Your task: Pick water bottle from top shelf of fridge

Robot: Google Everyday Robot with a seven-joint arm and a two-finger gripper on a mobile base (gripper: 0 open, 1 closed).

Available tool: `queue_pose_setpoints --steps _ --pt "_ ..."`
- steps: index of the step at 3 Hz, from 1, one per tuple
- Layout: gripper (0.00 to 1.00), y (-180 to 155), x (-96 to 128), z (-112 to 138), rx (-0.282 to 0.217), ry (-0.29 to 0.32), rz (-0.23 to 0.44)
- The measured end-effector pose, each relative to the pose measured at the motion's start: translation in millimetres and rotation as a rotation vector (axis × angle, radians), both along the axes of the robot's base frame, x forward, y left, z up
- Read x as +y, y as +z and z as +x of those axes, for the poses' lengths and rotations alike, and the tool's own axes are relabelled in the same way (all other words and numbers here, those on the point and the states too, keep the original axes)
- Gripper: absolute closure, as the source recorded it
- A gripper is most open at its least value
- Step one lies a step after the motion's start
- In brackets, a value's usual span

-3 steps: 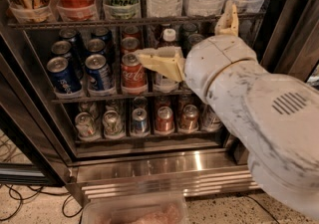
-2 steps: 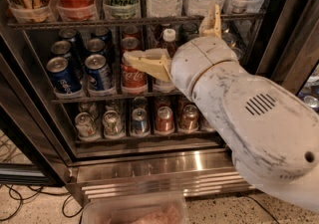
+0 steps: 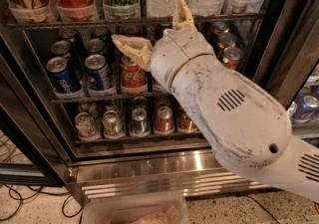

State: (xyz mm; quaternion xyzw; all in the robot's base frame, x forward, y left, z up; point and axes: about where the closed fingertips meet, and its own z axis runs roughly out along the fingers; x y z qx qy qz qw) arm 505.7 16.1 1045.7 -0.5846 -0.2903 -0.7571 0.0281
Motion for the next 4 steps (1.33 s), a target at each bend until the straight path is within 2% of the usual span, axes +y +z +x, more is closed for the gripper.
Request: queue_pose_setpoints --steps 1,2,3,4 --pt "0.27 9 4 2 -0.031 0.002 0.004" --pt "0.25 19 -1 5 -0.029 0.001 0.05" --pt "0.23 25 -7 6 0.002 0.009 0.106" --pt "0.42 25 -7 6 0.002 0.009 0.106"
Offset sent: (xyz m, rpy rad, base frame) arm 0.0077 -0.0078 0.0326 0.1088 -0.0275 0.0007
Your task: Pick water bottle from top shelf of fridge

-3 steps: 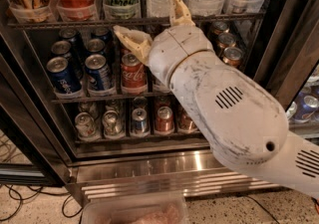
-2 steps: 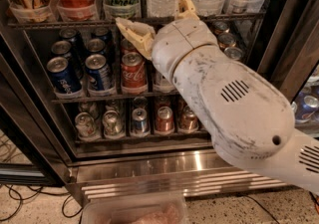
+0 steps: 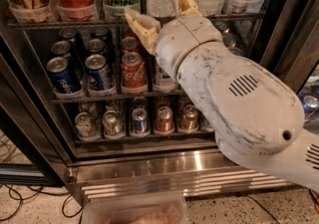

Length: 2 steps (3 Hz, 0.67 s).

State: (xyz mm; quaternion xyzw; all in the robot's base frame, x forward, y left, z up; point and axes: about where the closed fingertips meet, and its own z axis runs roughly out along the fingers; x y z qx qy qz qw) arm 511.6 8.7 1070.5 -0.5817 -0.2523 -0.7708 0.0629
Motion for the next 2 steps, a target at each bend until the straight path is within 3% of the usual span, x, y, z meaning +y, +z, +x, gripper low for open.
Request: queue_pose_setpoints --steps 2 --pt "0.88 0.0 0.0 0.0 0.0 0.0 0.0"
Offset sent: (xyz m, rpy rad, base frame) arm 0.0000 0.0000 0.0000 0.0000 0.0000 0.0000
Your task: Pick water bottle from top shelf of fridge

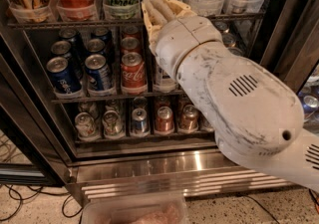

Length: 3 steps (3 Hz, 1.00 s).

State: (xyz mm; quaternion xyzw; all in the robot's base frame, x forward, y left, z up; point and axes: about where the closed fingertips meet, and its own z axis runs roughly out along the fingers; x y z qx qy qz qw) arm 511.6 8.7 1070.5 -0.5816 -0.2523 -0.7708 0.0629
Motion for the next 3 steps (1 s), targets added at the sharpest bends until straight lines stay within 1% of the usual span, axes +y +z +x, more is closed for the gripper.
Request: queue_pose_setpoints --steps 1,3 --pt "1.0 -1 1 6 -0.016 -0.017 -0.011" --pt "1.0 3 -2 18 -0.055 -0.079 -0.018"
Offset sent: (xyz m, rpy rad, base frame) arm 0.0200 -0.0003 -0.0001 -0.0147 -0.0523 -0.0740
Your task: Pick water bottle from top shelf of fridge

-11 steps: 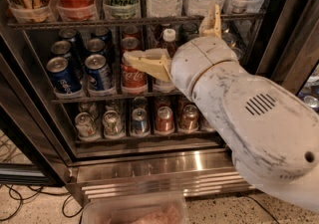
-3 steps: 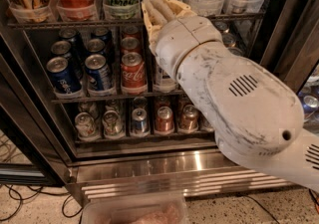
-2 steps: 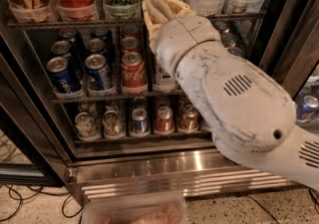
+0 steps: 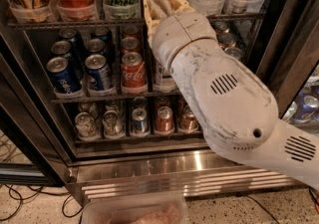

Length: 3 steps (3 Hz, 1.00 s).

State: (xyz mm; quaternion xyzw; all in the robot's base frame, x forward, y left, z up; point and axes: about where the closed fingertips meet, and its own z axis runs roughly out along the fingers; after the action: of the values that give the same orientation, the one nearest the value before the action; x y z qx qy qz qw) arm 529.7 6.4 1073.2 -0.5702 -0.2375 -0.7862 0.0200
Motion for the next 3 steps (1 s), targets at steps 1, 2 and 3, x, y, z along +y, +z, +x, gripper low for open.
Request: queue_pose_setpoints --steps 1,2,3 --pt "1.0 6.2 -3.0 3.5 -0.026 -0.038 -0.004" --pt "1.0 6.2 -3.0 3.6 -0.026 -0.039 -0.004" --pt "1.0 7.8 -1.6 7.1 -0.042 -0.046 -0.014"
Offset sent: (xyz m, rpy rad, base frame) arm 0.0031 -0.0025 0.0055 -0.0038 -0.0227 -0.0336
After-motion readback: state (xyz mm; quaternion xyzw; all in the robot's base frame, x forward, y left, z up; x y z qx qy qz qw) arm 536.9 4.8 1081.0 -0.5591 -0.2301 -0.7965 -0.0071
